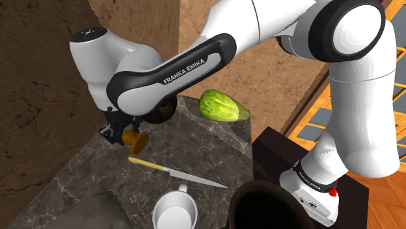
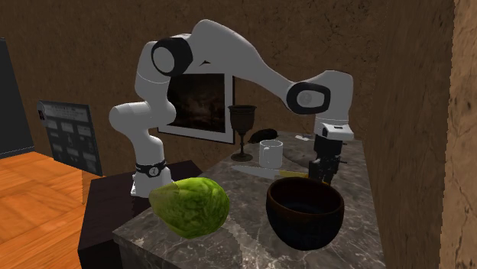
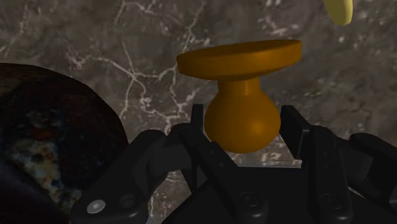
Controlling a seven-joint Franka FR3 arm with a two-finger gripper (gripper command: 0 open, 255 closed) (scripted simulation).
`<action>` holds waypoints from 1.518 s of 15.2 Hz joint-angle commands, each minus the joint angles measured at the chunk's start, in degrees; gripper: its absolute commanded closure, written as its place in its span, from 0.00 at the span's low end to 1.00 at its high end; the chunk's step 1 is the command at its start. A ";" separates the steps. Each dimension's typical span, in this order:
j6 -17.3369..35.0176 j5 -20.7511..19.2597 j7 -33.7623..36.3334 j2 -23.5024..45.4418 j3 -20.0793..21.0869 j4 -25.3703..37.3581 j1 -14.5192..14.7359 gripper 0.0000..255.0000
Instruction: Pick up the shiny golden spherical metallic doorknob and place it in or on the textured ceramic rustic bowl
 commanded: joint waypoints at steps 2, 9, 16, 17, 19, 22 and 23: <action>-1.65 0.67 -0.57 -1.26 0.40 0.52 -0.31 1.00; -5.77 1.96 -1.63 -3.40 1.14 2.75 -0.55 1.00; -10.18 3.02 -2.61 -5.04 1.71 5.75 -0.57 1.00; -10.83 3.15 -2.74 -5.23 1.78 6.25 -0.55 1.00; -12.16 3.39 -3.00 -5.57 1.90 7.30 -0.50 1.00; -14.20 3.71 -3.37 -5.99 2.06 9.01 -0.37 1.00; -14.90 3.80 -3.49 -6.11 2.10 9.62 -0.31 1.00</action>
